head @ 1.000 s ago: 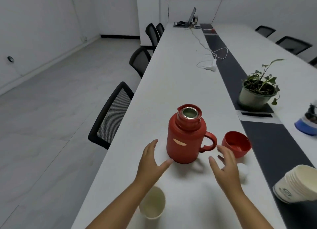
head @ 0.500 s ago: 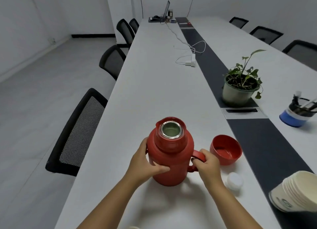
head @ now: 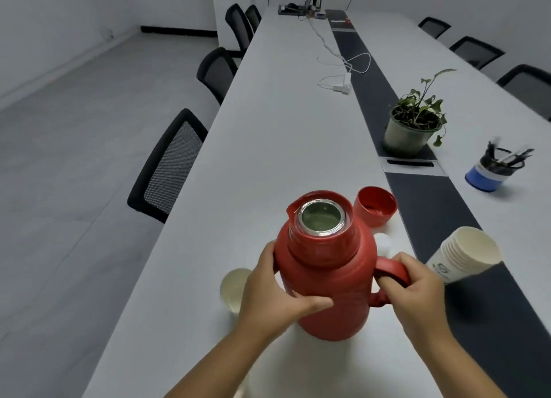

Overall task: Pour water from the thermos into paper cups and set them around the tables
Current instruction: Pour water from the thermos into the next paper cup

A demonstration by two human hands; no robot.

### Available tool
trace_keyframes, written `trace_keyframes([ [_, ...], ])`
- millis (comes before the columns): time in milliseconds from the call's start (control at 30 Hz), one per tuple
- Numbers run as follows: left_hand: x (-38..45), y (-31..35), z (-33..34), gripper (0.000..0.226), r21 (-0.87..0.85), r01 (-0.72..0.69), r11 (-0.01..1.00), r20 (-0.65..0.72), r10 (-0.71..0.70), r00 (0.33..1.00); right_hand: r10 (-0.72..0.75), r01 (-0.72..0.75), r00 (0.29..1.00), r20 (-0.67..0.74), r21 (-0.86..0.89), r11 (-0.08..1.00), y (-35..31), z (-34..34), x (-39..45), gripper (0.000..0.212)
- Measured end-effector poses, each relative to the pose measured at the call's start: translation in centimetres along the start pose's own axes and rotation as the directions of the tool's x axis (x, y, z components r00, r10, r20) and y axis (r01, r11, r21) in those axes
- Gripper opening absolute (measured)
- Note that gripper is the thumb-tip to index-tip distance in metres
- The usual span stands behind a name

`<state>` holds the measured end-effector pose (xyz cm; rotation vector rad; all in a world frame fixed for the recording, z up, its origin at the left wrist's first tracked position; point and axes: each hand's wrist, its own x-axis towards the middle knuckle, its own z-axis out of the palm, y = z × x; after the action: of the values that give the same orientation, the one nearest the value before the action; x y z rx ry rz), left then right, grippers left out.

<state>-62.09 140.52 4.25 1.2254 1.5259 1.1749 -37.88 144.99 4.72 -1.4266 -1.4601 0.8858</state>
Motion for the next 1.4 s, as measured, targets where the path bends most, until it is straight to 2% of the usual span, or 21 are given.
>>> trace_keyframes([
  [133, -7.3, -1.2, 0.8, 0.102, -0.073, 0.069, 0.995, -0.001, -0.069, 0.998, -0.006, 0.011, 0.996, 0.084, -0.056, 0.998, -0.4, -2.6, -6.2, 0.041],
  [267, -13.4, -3.0, 2.0, 0.102, -0.135, 0.138, 0.981, -0.007, -0.14, 0.99, -0.029, 0.068, 0.973, 0.229, -0.162, 0.984, -0.4, -4.9, -9.9, 0.052],
  [400, -17.0, -4.7, 3.8, 0.104, -0.209, 0.209, 0.955, -0.041, -0.222, 0.974, -0.065, 0.147, 0.945, 0.32, -0.24, 0.96, -0.9, -6.3, -11.7, 0.045],
  [667, -19.5, -6.5, 6.0, 0.112, -0.378, 0.247, 0.892, -0.073, -0.295, 0.953, -0.124, 0.231, 0.936, 0.329, -0.311, 0.922, -2.6, -6.0, -12.4, 0.047],
  [867, -19.9, -7.3, 6.6, 0.133, -0.474, 0.265, 0.84, -0.079, -0.34, 0.937, -0.117, 0.234, 0.937, 0.33, -0.343, 0.91, -2.9, -5.2, -12.2, 0.049],
  [1400, -19.1, -9.4, 6.9, 0.111, -0.618, 0.242, 0.748, -0.095, -0.377, 0.921, -0.135, 0.31, 0.899, 0.417, -0.387, 0.869, -3.9, -2.9, -10.6, 0.042],
])
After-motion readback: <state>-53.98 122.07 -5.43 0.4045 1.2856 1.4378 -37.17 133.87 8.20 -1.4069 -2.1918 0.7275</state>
